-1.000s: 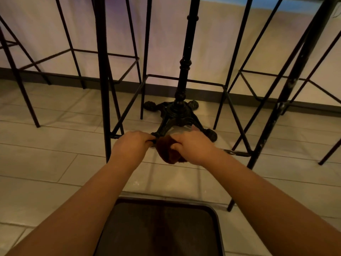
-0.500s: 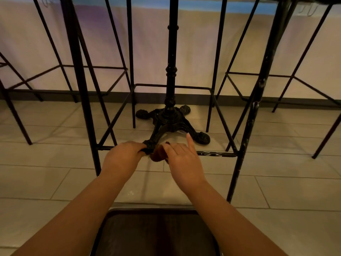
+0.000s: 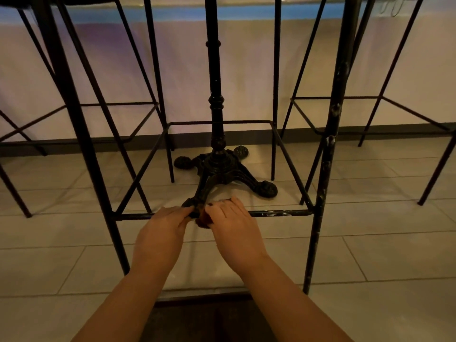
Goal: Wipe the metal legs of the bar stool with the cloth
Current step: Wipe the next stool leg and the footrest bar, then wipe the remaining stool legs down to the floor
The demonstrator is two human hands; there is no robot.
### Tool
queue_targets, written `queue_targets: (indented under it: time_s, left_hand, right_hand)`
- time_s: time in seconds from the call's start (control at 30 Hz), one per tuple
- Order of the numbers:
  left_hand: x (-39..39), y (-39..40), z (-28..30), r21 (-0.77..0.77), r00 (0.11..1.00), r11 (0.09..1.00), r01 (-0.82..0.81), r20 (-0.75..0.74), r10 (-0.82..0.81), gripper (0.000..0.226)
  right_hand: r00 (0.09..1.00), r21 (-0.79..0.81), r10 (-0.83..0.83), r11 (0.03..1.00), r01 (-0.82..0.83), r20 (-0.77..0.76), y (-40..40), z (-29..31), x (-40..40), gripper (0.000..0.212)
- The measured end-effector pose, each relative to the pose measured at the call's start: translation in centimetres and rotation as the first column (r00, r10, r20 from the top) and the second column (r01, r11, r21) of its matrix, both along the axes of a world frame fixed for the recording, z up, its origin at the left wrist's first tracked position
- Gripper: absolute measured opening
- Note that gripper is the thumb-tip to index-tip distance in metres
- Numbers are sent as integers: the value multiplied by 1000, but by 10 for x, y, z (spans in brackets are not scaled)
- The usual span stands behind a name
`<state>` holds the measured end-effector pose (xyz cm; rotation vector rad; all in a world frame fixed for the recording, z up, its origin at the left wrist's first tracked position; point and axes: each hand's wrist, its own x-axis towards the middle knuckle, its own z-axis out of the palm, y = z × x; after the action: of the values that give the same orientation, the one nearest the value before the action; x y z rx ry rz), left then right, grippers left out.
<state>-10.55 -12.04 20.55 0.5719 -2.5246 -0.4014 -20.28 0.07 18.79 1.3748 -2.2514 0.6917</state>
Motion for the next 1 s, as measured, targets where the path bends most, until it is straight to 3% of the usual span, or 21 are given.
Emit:
queue_targets:
  time_s: [0.2, 0.47, 0.63, 0.73, 1.0]
  left_hand:
    - [1, -3, -2, 39, 998, 999, -8, -58, 11, 24]
    - [-3, 0, -1, 47, 999, 998, -32, -37, 34, 23]
    - [-3, 2, 0, 66, 999, 997, -36, -36, 39, 24]
    - [-4, 1, -2, 90, 996, 993, -81, -17, 83, 25]
    - [-6, 1, -2, 112, 993, 988, -103, -39, 108, 24]
  right_hand:
    - [996, -157, -22, 988, 9, -81, 31, -14, -15, 26]
    - [992, -23, -3, 1000, 0, -130, 16, -10, 6, 37]
    - [998, -111, -41, 993, 36, -39, 22, -4, 0, 36]
    - [997, -94, -72, 993, 69, -34, 19, 0, 0, 48]
    - [996, -249, -9, 968, -12, -83, 32, -9, -11, 24]
